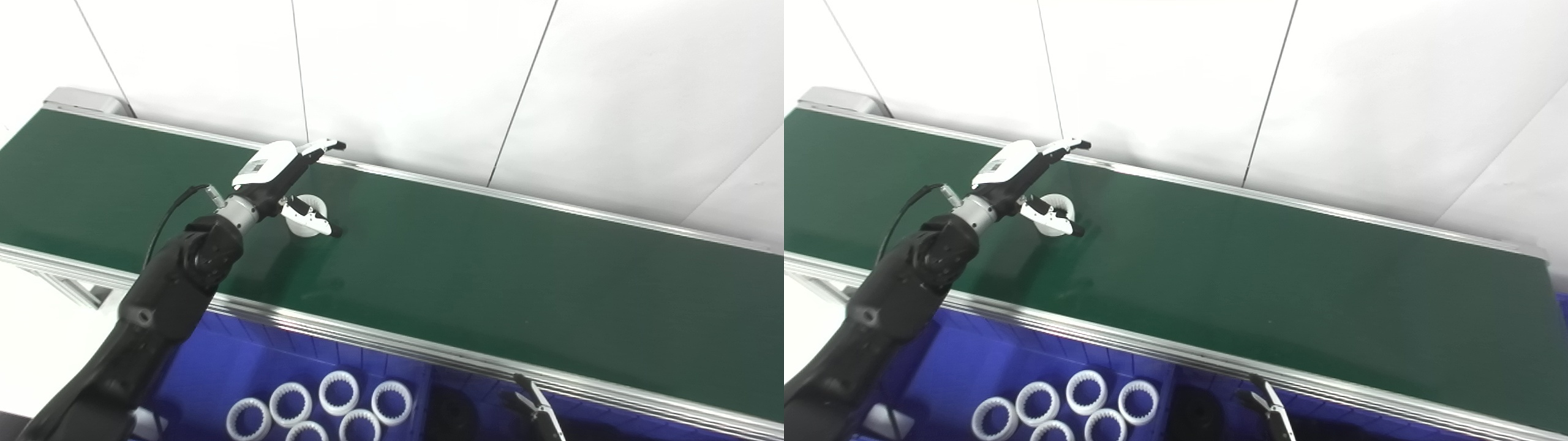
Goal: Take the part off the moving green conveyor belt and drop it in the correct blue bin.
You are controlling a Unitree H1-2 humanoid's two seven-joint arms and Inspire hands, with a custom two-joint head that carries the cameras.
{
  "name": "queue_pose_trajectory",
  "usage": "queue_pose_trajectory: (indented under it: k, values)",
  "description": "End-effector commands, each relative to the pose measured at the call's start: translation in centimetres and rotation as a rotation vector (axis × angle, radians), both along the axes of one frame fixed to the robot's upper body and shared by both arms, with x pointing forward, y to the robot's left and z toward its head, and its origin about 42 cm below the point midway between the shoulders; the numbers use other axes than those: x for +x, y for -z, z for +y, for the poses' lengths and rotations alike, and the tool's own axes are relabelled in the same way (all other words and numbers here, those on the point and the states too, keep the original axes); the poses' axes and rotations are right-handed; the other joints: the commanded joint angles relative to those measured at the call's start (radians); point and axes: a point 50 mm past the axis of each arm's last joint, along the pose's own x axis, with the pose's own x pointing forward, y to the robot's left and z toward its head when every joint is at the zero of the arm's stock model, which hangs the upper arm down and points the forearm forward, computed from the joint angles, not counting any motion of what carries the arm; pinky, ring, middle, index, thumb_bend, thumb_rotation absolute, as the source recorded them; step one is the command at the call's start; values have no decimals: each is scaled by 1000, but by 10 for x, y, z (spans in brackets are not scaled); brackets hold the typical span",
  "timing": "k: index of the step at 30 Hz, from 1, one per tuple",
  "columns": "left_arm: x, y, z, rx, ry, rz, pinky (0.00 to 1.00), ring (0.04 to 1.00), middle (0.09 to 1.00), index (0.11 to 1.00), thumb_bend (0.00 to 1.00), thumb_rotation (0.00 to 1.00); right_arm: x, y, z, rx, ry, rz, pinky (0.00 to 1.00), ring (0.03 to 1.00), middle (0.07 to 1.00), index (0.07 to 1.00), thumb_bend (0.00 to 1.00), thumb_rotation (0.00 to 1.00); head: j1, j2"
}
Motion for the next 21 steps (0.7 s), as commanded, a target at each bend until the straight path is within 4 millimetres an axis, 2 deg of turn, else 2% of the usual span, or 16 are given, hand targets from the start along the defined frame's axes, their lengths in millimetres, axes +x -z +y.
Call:
queue_pose_trajectory:
  k: [1, 5, 9, 15, 16, 18, 19, 20, 21]
  values:
    - [16, -22, 4, 45, 17, -90, 923, 896, 929, 881, 779, 226, 2, -9, -1, 45, -2, -67, 849, 782, 775, 885, 893, 442, 1, -1]
    - [23, -12, 1, 90, 4, -54, 987, 937, 937, 886, 786, 214, 2, -9, -1, 37, 6, -78, 831, 773, 759, 873, 901, 430, 3, 1]
    - [27, 0, -6, 121, 4, -29, 1000, 942, 930, 882, 774, 191, 2, -10, 0, 36, 7, -88, 818, 769, 753, 872, 895, 442, 0, 2]
    - [29, 24, -15, 79, 33, 10, 925, 883, 879, 851, 803, 177, 2, -10, 0, 43, 14, -88, 841, 777, 754, 878, 895, 451, 3, 5]
    - [28, 29, -18, 39, 43, 17, 877, 862, 859, 840, 803, 168, 2, -10, 0, 43, 16, -90, 844, 776, 752, 874, 897, 448, 1, 7]
    - [27, 34, -22, -18, 52, 22, 679, 732, 753, 754, 745, 62, 2, -10, 1, 42, 18, -93, 831, 773, 755, 879, 890, 452, 3, 9]
    - [26, 36, -24, -46, 53, 25, 659, 716, 740, 746, 737, 49, 2, -10, 1, 41, 19, -94, 830, 773, 755, 879, 889, 452, 3, 10]
    - [25, 37, -26, -62, 53, 21, 583, 643, 685, 719, 691, 25, 2, -11, 1, 41, 19, -96, 822, 773, 756, 879, 887, 454, 1, 9]
    - [25, 39, -28, -73, 51, 17, 500, 556, 551, 648, 580, 8, 2, -11, 1, 40, 19, -97, 818, 773, 757, 880, 883, 451, 1, 9]
